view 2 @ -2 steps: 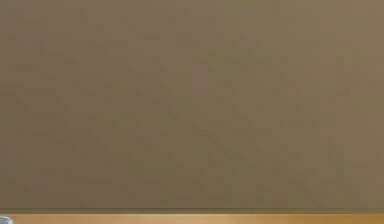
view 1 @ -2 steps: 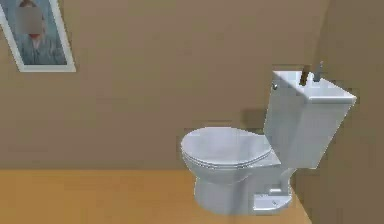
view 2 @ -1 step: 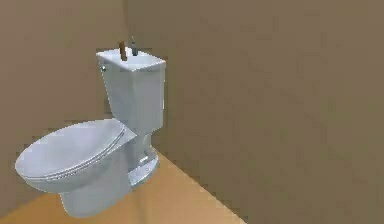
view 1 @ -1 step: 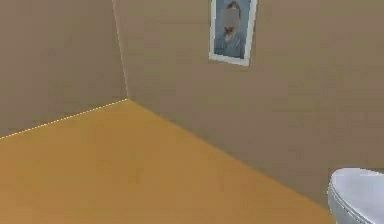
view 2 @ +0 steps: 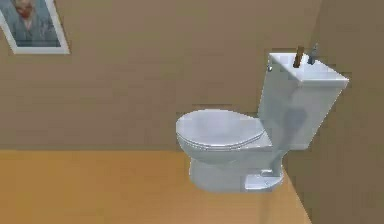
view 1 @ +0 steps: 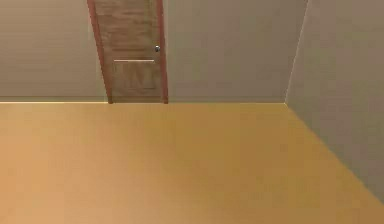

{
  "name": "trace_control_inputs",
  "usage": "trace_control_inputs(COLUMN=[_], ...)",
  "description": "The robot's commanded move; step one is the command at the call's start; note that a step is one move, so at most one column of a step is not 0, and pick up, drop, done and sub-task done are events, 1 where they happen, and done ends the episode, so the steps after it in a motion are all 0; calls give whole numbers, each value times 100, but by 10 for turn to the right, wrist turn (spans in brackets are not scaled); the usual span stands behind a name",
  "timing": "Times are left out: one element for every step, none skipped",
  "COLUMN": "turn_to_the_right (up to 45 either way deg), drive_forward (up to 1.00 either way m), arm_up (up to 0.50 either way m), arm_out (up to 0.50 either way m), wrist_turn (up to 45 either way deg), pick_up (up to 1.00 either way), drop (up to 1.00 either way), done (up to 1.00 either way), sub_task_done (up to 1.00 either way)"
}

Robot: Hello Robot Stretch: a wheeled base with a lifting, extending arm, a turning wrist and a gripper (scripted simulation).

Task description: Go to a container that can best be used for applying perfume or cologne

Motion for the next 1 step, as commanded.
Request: trace_control_inputs(turn_to_the_right=[-450], drive_forward=[0], arm_up=[0], arm_out=[0], wrist_turn=[0], pick_up=[0], drop=[0], done=[0], sub_task_done=[0])
